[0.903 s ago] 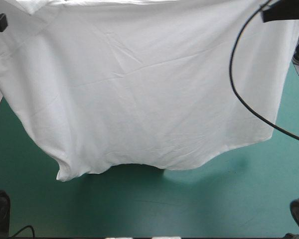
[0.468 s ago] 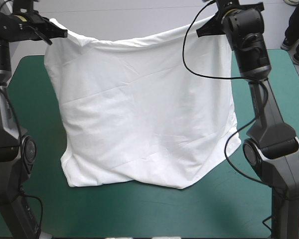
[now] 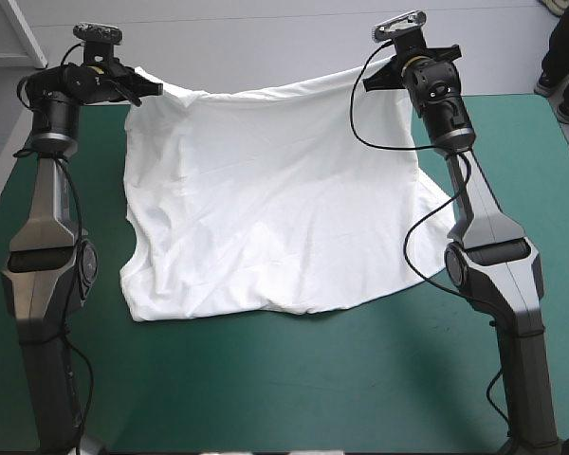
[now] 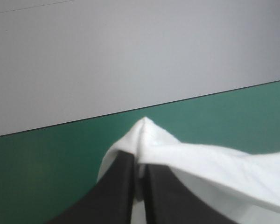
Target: Fold the cloth
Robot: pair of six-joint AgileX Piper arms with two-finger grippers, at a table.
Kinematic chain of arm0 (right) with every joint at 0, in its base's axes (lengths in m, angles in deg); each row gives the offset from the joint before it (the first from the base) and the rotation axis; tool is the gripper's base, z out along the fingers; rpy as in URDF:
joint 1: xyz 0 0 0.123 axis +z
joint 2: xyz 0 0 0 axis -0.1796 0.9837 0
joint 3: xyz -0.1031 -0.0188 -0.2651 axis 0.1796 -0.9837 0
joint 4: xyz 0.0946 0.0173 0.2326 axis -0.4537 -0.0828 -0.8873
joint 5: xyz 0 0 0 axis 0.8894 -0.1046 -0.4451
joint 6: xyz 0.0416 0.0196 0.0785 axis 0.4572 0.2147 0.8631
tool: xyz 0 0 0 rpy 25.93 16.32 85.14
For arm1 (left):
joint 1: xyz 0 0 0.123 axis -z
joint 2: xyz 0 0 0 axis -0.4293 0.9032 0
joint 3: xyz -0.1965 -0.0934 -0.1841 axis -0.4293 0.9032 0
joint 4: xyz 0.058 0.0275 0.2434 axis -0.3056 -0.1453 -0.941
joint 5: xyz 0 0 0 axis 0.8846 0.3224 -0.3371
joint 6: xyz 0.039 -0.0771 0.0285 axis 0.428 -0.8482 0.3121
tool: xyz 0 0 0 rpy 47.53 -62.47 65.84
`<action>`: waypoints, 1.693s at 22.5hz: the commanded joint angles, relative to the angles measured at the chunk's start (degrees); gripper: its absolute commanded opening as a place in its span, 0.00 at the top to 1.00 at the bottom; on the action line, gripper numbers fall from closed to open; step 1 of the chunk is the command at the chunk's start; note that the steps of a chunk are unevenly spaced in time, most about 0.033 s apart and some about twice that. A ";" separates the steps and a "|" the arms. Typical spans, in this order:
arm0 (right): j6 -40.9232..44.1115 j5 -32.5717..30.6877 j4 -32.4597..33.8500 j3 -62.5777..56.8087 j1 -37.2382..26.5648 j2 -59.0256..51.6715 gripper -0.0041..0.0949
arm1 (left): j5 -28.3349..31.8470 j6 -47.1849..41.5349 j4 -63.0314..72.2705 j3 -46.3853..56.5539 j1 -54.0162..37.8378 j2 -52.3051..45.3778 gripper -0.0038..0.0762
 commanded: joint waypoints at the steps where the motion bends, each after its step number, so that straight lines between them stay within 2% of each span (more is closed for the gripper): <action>1: 0.16 5.48 -2.80 1.70 -1.29 -3.35 0.95 | 6.99 0.11 2.50 -1.62 0.21 -2.00 0.88; 3: 0.04 5.90 -4.86 1.70 -1.75 -2.77 0.86 | 7.98 0.11 3.96 -1.62 0.21 -0.95 0.75; 4: -0.22 6.20 -5.30 1.70 -1.74 -2.49 0.77 | 8.39 0.11 4.98 -1.62 0.21 -0.38 0.66; 8: 0.19 9.55 -5.28 1.70 -1.74 -1.99 0.32 | 9.85 0.11 6.87 -1.62 0.21 0.97 0.24; 10: 0.31 11.25 -5.28 1.70 -1.74 -1.99 0.19 | 10.06 0.11 6.87 -1.62 0.21 1.33 0.10; 11: 0.31 11.92 -5.28 1.80 -1.74 -1.99 0.17 | 10.06 0.11 6.74 -1.62 0.21 1.33 0.07; 14: 0.87 8.16 -5.28 1.80 -1.74 -2.87 0.20 | 7.39 0.11 5.32 -1.62 0.21 0.16 0.07; 18: 1.98 -11.74 -5.67 2.01 -1.74 -6.92 0.27 | -8.76 -1.02 1.31 -1.73 0.21 -4.76 0.08; 19: 1.98 -19.65 -5.71 2.01 -1.74 -7.97 0.30 | -15.80 -3.13 1.17 -1.73 0.21 -6.36 0.08; 20: 1.98 -23.90 -5.84 1.78 -1.74 -8.78 0.33 | -21.49 -4.73 1.17 -1.73 0.21 -6.93 0.08; 21: 2.51 -23.74 -7.43 1.06 -1.74 -9.48 0.36 | -23.30 -6.54 1.17 -1.43 0.21 -7.34 0.08; 23: -0.09 -23.74 -15.96 -0.69 -1.74 -12.05 0.41 | -23.30 -10.17 1.81 1.48 0.32 -8.93 0.08; 25: 0.05 -23.74 -21.57 -5.11 -1.74 -15.75 0.45 | -23.30 -10.79 1.58 6.30 0.66 -11.32 0.08; 27: -0.09 -23.74 -20.80 -12.96 -1.74 -21.17 0.46 | -23.30 -10.79 1.16 13.76 1.17 -16.02 0.08; 33: -4.33 -23.63 -20.21 -47.45 -1.74 -42.37 0.46 | -23.20 -10.79 -9.17 45.01 1.81 -35.88 0.08; 38: -5.74 -23.63 -20.44 -59.93 -1.74 -49.40 0.46 | -22.83 -10.79 -11.68 62.31 1.81 -45.39 0.08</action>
